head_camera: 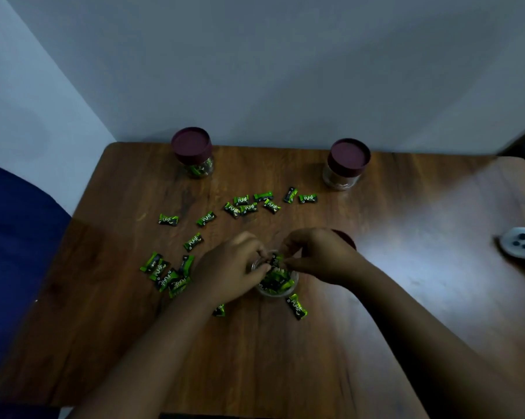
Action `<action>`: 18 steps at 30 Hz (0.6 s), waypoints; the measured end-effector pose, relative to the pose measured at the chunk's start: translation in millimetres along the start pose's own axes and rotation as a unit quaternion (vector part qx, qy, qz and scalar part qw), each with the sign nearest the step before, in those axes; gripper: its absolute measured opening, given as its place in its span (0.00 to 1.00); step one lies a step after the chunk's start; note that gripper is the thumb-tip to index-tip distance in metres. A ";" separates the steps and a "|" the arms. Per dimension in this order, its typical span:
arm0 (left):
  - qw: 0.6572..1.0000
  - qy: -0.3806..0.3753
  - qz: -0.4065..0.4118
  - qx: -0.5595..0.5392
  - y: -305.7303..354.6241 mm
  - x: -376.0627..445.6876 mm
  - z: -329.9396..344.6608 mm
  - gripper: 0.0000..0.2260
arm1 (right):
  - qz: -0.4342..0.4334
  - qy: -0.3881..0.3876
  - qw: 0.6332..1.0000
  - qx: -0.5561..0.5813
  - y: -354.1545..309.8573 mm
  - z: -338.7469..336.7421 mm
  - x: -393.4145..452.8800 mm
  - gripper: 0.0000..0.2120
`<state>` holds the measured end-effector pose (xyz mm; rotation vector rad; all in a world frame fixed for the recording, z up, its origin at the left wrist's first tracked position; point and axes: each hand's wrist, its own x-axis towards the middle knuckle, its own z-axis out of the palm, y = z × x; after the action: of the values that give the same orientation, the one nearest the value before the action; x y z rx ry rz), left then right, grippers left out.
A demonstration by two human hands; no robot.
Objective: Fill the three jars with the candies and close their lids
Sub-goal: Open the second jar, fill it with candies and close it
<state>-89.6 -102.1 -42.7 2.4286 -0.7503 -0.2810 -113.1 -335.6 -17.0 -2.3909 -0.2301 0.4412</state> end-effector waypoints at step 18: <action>0.994 -0.053 -0.071 -0.060 -1.4 -14.2 42.9 0.49 | 0.207 0.153 0.960 -0.113 25.5 56.9 -32.5 0.11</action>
<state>-115.8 -113.0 -78.0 2.3711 -0.5882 -0.5008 -163.2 -329.7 -65.9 -2.6941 0.3856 0.2328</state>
